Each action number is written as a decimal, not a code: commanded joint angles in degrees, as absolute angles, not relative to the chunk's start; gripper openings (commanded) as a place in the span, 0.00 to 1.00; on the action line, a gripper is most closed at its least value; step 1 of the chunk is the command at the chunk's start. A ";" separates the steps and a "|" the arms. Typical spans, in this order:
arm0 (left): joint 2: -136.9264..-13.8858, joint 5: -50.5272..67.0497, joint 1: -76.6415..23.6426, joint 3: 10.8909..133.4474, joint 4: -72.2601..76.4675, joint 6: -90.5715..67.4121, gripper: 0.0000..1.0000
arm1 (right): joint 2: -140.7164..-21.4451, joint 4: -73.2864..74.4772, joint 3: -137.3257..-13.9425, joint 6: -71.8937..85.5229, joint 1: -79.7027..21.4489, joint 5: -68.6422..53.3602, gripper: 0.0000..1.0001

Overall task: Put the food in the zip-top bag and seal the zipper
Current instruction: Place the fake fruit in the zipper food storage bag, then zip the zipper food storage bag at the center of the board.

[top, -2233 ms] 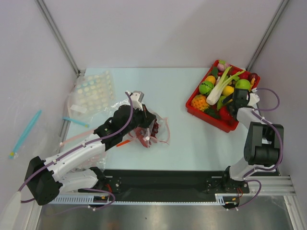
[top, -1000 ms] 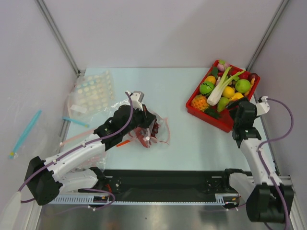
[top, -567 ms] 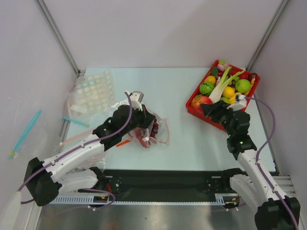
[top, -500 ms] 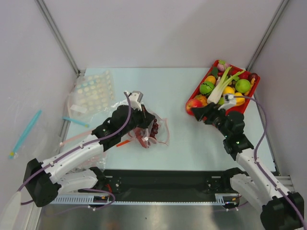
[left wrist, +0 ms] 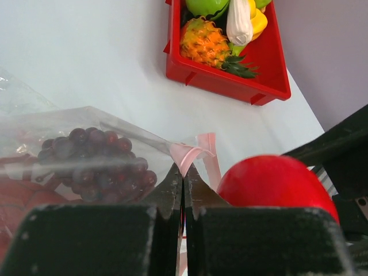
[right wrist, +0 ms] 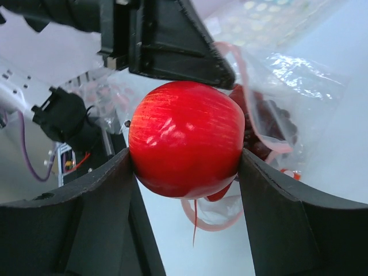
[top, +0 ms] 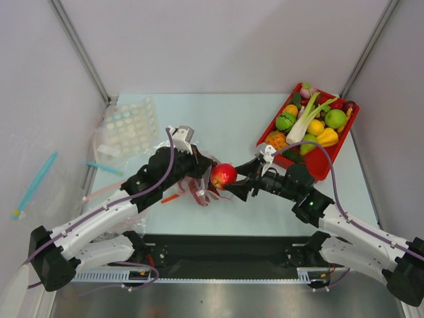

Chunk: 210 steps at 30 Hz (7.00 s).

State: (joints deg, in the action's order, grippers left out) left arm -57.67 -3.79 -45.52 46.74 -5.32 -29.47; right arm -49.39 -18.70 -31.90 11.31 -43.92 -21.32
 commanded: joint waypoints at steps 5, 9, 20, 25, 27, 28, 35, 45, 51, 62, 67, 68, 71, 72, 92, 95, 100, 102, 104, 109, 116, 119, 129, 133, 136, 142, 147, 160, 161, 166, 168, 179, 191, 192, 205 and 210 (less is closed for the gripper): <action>-54.58 -3.25 -46.32 50.36 -3.16 -28.48 0.00 | -53.96 -19.08 -37.17 3.87 -48.86 -19.35 0.17; -53.44 -3.69 -47.46 50.62 -3.25 -27.86 0.00 | -57.12 -17.32 -38.93 3.08 -51.24 -11.88 0.17; -53.97 3.16 -51.76 52.29 -0.97 -26.19 0.00 | -61.79 -22.14 -38.24 2.38 -56.42 -2.99 0.11; -53.79 5.01 -52.12 53.00 -1.32 -26.28 0.00 | -63.45 -23.56 -38.32 0.97 -59.06 2.35 0.16; -53.00 5.27 -52.21 52.91 -1.49 -26.72 0.00 | -65.03 -22.50 -39.54 1.05 -59.24 4.38 0.18; -52.82 5.10 -52.21 52.82 -1.58 -26.72 0.00 | -65.47 -21.98 -40.07 1.23 -59.41 6.92 0.19; -51.06 0.26 -52.21 52.38 -3.51 -26.81 0.00 | -65.57 -20.13 -40.52 1.76 -59.50 13.45 0.34; -51.33 -7.99 -52.12 52.38 -5.62 -27.25 0.01 | -59.16 -21.18 -37.62 0.70 -60.38 10.99 0.75; -51.42 -11.08 -50.45 52.21 -6.85 -27.77 0.02 | -56.08 -20.65 -36.91 1.58 -60.38 10.90 0.81; -50.01 -8.44 -49.39 50.89 -5.10 -28.65 0.01 | -59.58 -20.57 -38.14 1.76 -60.38 6.34 0.73; -50.01 -9.05 -49.39 51.24 -5.89 -28.56 0.01 | -58.98 -20.30 -38.23 1.84 -60.56 5.54 0.67; -49.84 -9.84 -49.39 51.24 -6.24 -28.48 0.01 | -57.67 -20.22 -37.97 1.76 -60.47 5.36 0.66; -49.66 -12.03 -49.39 51.42 -6.94 -28.30 0.01 | -55.03 -19.43 -37.62 1.67 -60.47 4.22 0.64; -49.57 -12.74 -49.39 51.42 -7.29 -28.30 0.01 | -54.41 -18.03 -38.31 1.50 -60.47 2.91 0.63; -46.32 -20.12 -49.39 50.36 -8.26 -27.86 0.02 | -66.17 -0.26 -51.33 -6.50 -63.45 -7.66 0.00; -45.62 -21.26 -49.39 50.27 -8.35 -27.77 0.01 | -66.71 1.39 -51.77 -7.29 -64.51 -7.12 0.00; -45.17 -21.53 -49.39 50.01 -8.17 -27.69 0.01 | -66.97 2.46 -52.21 -8.44 -65.48 -7.30 0.00; -45.18 -20.40 -49.39 49.75 -7.74 -27.69 0.00 | -67.50 2.72 -52.38 -8.61 -65.83 -6.68 0.00; -45.09 -18.90 -49.39 49.14 -6.25 -27.68 0.01 | -68.20 2.81 -52.73 -8.61 -66.27 -4.32 0.00; -45.61 -13.46 -49.48 48.78 -3.96 -27.77 0.00 | -70.40 1.67 -53.17 -7.47 -66.62 0.00 0.00; -47.02 -8.71 -49.83 49.13 -2.90 -28.04 0.00 | -72.24 0.62 -53.17 -6.33 -66.62 6.76 0.00; -46.93 -8.18 -50.01 48.96 -2.55 -28.12 0.00 | -71.64 -1.84 -52.56 -5.89 -66.62 9.04 0.00; -47.72 -5.28 -50.10 48.87 -1.41 -28.65 0.00 | -66.54 -8.34 -48.17 -3.61 -66.71 16.78 0.00; -47.73 -5.01 -50.10 48.96 -1.49 -28.65 0.00 | -66.71 -8.79 -48.16 -3.08 -66.71 19.86 0.00; -47.46 -5.45 -50.10 48.87 -1.58 -28.65 0.00 | -66.80 -9.84 -47.73 -2.64 -66.71 20.91 0.00; -47.46 -4.40 -50.10 48.87 -1.23 -28.83 0.00 | -69.87 -9.58 -48.95 -2.20 -66.71 21.26 0.00; -47.46 -3.25 -50.10 48.87 -0.97 -29.18 0.00 | -75.31 -13.53 -49.04 -0.27 -66.71 26.45 0.00; -49.13 -9.75 -50.10 49.92 -4.04 -28.65 0.01 | -68.40 -12.83 -47.82 -3.34 -69.43 27.34 0.21; -49.22 -10.19 -50.10 49.92 -4.39 -28.65 0.01 | -66.73 -13.01 -46.25 -4.12 -69.52 26.46 0.29; -48.69 -13.18 -50.10 49.92 -5.18 -28.04 0.01 | -58.46 -15.12 -42.02 -5.18 -69.43 24.96 0.50; -48.34 -13.71 -50.10 49.92 -5.27 -27.86 0.01 | -55.38 -15.03 -40.88 -5.36 -69.17 25.48 0.54; -45.18 -16.52 -50.01 48.96 -5.01 -27.69 0.01 | -60.46 -7.92 -45.34 -0.80 -64.60 23.37 0.72; -47.45 -3.71 -50.10 48.95 -0.53 -22.77 0.42 | -57.58 -3.78 -47.81 6.49 -59.69 20.03 0.00; -48.68 -2.04 -50.10 49.22 -0.61 -22.50 0.60 | -56.44 -3.08 -47.46 9.20 -58.89 20.82 0.00; -53.79 5.01 -52.99 45.10 6.14 -13.90 0.98 | -55.98 -0.18 -45.79 25.04 -32.88 -3.51 0.00; -51.34 0.10 -59.14 39.75 11.49 -5.90 0.92 | -54.85 -0.26 -45.35 26.10 -31.38 -4.75 0.00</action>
